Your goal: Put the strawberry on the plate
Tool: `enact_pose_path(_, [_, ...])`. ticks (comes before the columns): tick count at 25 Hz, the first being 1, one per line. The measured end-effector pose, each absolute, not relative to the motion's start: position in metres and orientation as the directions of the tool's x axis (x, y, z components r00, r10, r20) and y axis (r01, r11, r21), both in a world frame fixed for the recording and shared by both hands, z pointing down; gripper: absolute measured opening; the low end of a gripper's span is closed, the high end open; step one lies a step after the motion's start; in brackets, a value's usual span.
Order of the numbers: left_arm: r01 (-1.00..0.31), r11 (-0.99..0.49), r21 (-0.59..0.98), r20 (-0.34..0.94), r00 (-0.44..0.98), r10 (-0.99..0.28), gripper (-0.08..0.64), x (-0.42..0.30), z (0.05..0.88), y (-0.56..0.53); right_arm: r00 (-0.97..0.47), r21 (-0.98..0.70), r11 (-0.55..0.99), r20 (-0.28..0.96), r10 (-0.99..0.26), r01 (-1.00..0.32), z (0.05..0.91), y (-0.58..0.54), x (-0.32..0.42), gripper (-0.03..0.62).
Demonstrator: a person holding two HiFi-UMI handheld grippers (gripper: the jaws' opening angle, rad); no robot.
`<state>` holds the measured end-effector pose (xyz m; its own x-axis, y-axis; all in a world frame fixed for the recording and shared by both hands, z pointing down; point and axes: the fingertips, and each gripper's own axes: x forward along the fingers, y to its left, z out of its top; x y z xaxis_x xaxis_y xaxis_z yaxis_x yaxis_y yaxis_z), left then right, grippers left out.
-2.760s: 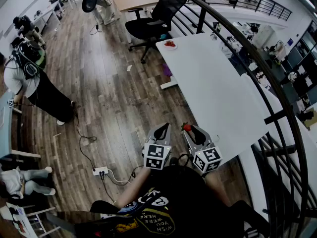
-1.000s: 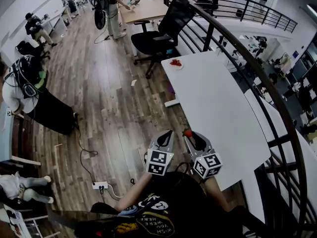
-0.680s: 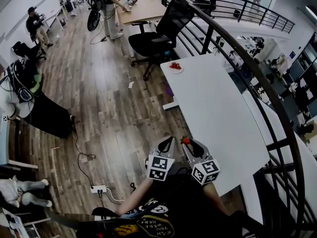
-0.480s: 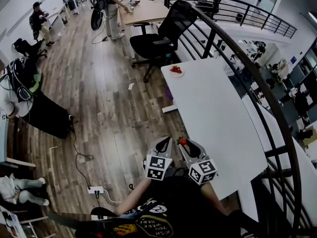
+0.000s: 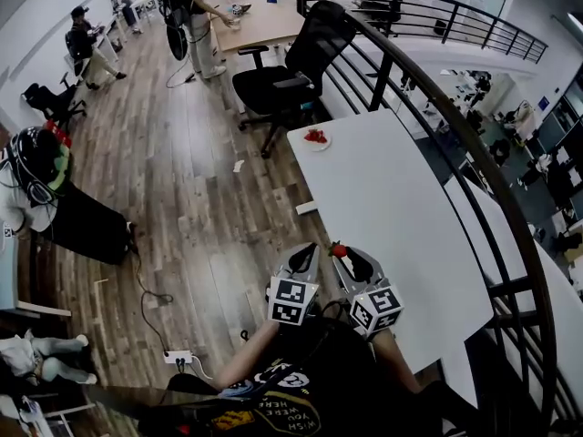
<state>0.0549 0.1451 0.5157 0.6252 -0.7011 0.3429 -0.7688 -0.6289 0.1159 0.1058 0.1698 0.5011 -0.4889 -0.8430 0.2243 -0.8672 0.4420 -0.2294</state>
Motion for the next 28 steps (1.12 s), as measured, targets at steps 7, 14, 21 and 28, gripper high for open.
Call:
enact_pose_path(7, [-0.729, -0.676, 0.105, 0.355, 0.663, -0.659, 0.005, 0.089, 0.514, 0.131, -0.455, -0.264, 0.394, 0.240, -0.857, -0.880, 0.506, 0.150, 0.139, 0.137])
enact_pose_path(14, [-0.753, -0.649, 0.108, 0.370, 0.637, -0.676, 0.005, 0.068, 0.512, 0.086, -0.456, -0.257, 0.394, 0.263, -0.850, -0.883, 0.505, 0.107, 0.131, 0.137])
enact_pose_path(21, [-0.771, -0.628, 0.105, 0.339, 0.622, -0.706, 0.005, 0.039, 0.500, 0.031, -0.463, -0.232, 0.410, 0.260, -0.847, -0.882, 0.498, 0.057, 0.106, 0.137])
enact_pose_path(28, [-0.765, -0.634, 0.117, 0.345, 0.630, -0.696, 0.005, 0.013, 0.509, 0.001, -0.467, -0.222, 0.418, 0.271, -0.842, -0.881, 0.505, 0.020, 0.075, 0.137])
